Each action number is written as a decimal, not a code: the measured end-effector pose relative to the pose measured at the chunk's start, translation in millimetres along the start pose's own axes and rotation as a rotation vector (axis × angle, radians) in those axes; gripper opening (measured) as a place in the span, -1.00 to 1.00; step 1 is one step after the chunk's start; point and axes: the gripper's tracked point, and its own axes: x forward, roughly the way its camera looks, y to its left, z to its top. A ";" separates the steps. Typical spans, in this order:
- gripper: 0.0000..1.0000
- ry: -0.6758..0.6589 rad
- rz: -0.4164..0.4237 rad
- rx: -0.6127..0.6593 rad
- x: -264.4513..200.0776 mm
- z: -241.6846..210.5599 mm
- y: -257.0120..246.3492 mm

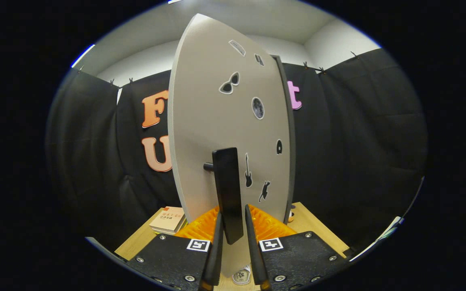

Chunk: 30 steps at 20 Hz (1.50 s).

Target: Open the shoe cabinet door, grab the shoes and put them into the shoe cabinet, then close the shoe cabinet door.

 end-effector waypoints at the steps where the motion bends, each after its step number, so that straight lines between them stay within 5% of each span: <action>1: -0.40 -0.003 -0.017 0.000 -3.3 0.1 -6.6; 10: -0.38 -0.015 -0.155 0.061 -18.8 0.6 -81.3; 30: -0.26 -0.039 -0.233 0.011 -48.8 -2.9 -183.3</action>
